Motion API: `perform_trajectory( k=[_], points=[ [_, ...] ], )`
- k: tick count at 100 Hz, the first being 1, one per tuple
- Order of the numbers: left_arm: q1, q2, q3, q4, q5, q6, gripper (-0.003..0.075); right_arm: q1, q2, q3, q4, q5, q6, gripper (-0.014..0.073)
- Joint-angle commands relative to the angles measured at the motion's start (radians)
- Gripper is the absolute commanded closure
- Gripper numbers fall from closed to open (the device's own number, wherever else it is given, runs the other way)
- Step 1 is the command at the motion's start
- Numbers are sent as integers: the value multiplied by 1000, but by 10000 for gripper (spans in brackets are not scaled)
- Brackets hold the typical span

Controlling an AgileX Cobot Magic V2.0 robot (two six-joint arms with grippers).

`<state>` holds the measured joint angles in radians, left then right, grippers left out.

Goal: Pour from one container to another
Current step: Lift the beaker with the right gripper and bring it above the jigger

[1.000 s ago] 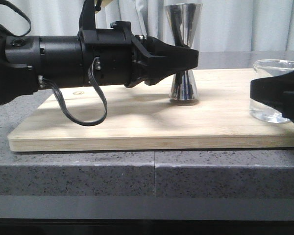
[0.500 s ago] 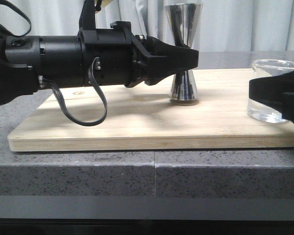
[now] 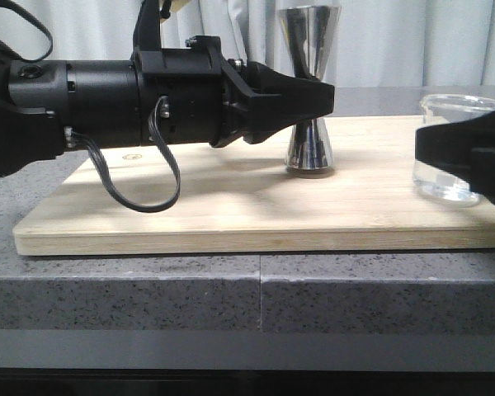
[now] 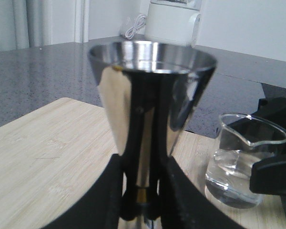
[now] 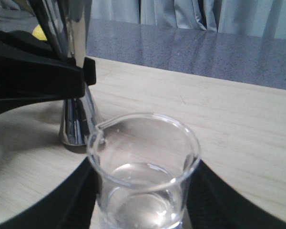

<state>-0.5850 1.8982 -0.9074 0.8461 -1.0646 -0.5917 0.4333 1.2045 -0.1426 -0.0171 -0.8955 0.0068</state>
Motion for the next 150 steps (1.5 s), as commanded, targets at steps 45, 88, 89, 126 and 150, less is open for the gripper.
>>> perform_trajectory(
  k=[45,88,89,126,150],
  points=[
    [1,-51,-25,-36,-86,-8,741,-15,-9,-55,-6,-88,-54,444],
    [1,-51,-25,-17,-86,-8,741,-17,-9,-206,-8,31,-100,444],
    [1,-51,-25,-17,-86,-8,741,-19,-9,-208,-8,34,-100,444],
    [1,-51,-25,19,-80,-8,741,-84,-17,-327,-84,170,-102,444],
    [1,-51,-25,28,-78,-8,741,-84,-28,-441,-180,308,-102,444]
  ],
)
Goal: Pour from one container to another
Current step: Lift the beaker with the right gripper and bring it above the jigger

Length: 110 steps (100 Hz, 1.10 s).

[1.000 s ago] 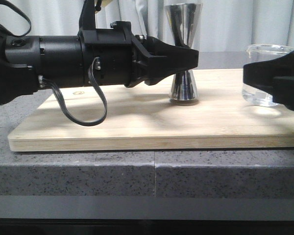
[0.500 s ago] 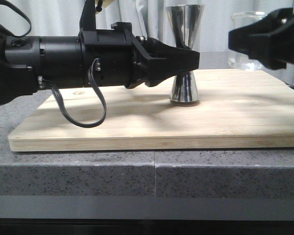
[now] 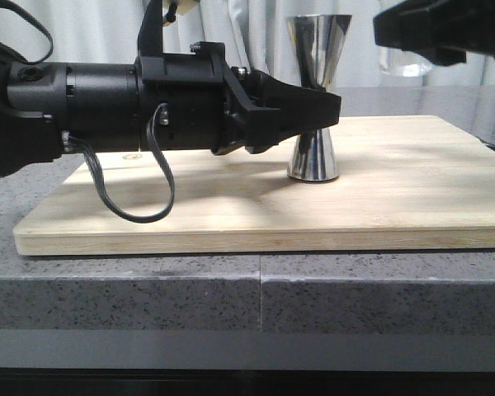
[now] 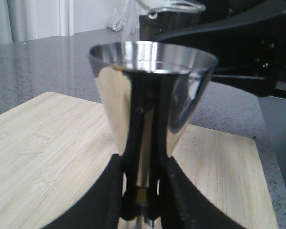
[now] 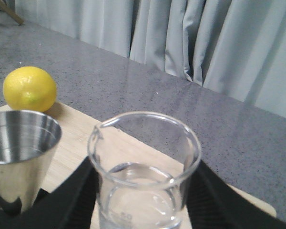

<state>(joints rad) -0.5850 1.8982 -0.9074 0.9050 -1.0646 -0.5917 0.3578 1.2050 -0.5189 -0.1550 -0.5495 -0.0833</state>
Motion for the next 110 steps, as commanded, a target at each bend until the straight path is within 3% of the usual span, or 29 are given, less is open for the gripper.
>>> perform_trajectory(
  k=[1,41,110],
  points=[
    [3,-51,-25,-31,-78,-8,741,-8,-29,-71,-47,-32,-12,444],
    [3,-51,-25,-4,-72,-8,741,-8,-86,-178,-149,140,-52,444],
    [3,-51,-25,45,-104,-31,741,-8,-167,-178,-272,194,-52,444]
  ],
)
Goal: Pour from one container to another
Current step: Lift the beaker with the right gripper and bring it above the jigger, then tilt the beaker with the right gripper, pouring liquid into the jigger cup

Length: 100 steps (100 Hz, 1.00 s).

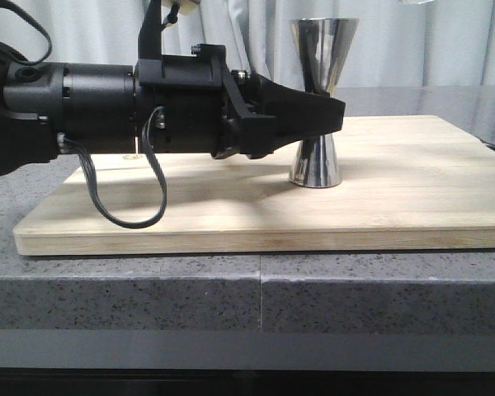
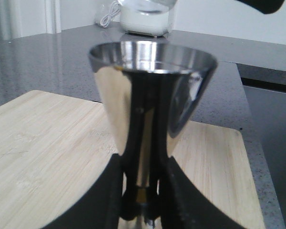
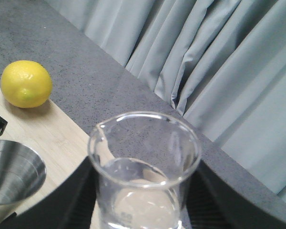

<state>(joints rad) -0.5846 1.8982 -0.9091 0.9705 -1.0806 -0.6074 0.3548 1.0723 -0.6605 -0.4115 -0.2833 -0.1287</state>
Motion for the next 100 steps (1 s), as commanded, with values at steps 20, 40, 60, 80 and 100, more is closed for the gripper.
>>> perform_trajectory(
  k=[20,40,60,80,100],
  points=[
    [2,-51,-23,-21,-104,-18,741,3,-47,-74,-38,-7,-7,444],
    [2,-77,-23,-21,-114,-25,741,29,-47,-123,-85,28,-7,444],
    [2,-97,-26,-21,-108,-55,741,44,-47,-152,-118,64,-7,444],
    [2,-109,-26,6,-104,-79,741,65,-47,-153,-150,74,-7,444],
    [2,-109,-26,47,-100,-100,741,79,-47,-153,-173,80,-7,444]
  ],
)
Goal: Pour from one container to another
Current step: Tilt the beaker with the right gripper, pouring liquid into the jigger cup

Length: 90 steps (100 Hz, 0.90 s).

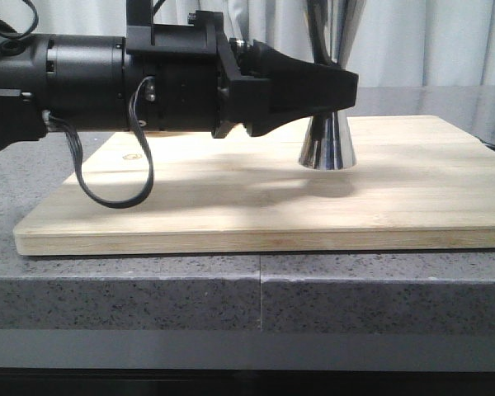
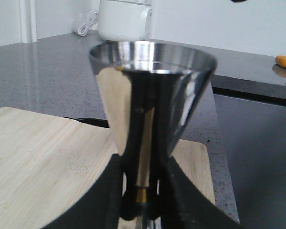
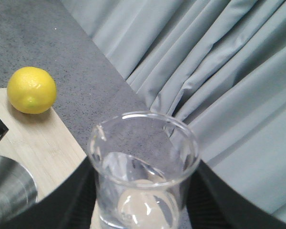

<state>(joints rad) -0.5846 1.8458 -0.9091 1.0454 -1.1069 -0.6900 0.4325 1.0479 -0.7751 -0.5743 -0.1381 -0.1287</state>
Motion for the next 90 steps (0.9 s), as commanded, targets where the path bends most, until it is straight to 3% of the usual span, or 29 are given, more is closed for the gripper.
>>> perform_trajectory(
  k=[1,90],
  points=[
    [2,-57,-26,-28,-73,-17,741,1,-23,-39,-11,-65,-7,444],
    [2,-57,-26,-18,-73,-17,741,21,-23,-40,-228,-65,-7,444]
  ],
)
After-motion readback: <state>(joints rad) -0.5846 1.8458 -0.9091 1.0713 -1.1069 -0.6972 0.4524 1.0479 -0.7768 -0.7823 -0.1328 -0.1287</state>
